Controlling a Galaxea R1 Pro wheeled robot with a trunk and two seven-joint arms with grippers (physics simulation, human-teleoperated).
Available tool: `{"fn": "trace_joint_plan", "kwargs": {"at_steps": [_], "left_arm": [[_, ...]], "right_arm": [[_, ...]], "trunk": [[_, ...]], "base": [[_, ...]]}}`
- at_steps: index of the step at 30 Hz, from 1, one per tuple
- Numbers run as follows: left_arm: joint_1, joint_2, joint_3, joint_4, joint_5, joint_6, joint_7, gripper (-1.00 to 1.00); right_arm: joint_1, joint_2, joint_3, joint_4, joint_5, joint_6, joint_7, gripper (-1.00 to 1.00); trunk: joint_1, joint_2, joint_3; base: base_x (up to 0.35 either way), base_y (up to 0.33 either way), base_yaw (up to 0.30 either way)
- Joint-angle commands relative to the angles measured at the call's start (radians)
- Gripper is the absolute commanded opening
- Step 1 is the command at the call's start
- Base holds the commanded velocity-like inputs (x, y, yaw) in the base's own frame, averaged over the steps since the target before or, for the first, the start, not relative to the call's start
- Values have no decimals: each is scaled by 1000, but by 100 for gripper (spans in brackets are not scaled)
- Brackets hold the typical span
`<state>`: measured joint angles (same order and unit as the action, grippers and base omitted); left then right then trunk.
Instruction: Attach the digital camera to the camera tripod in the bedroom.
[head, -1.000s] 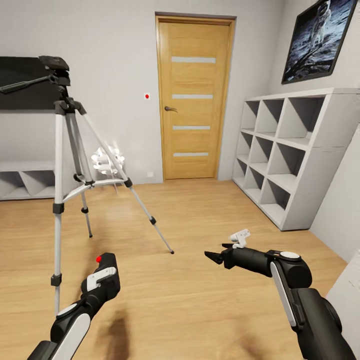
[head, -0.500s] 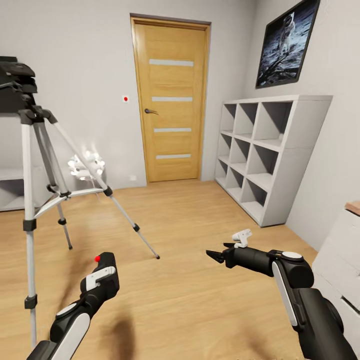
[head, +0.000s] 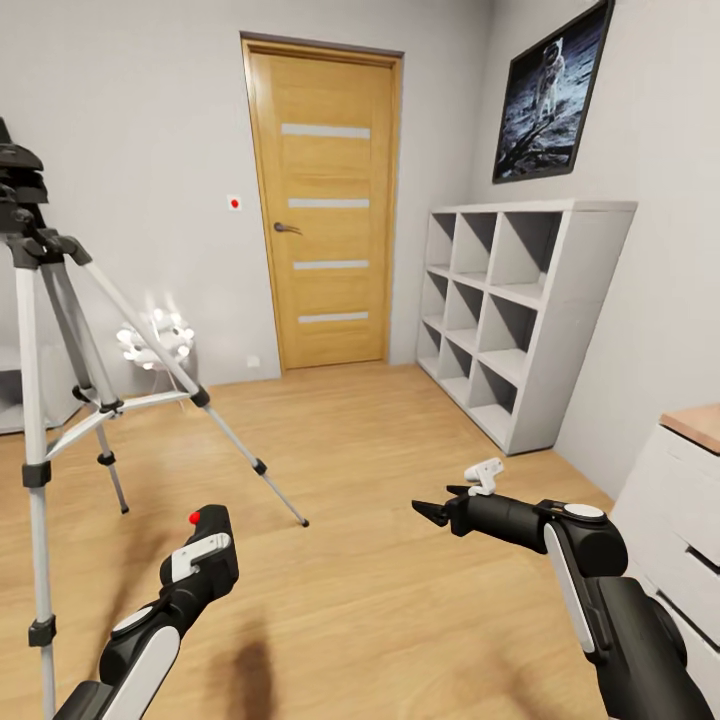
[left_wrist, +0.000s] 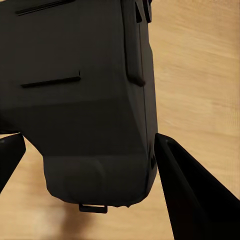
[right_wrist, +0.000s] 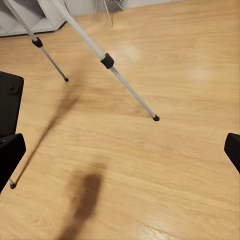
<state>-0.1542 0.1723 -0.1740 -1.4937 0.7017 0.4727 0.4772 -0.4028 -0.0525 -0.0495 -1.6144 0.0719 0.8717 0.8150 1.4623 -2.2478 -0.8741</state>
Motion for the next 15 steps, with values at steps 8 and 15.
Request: {"fn": "trace_joint_plan", "kwargs": {"at_steps": [8,15], "left_arm": [[-1,1,-1,-4,7,1,6,-100],[-1,1,0,-5,7,1,6,-100]], "right_arm": [[-1,0,0,-1,8,3,9,100],[-1,-1,0,-1,8,3,9,100]], "trunk": [[-31,56,24],[-58,105,46]], "base": [[0,0,-5],[0,0,0]]}}
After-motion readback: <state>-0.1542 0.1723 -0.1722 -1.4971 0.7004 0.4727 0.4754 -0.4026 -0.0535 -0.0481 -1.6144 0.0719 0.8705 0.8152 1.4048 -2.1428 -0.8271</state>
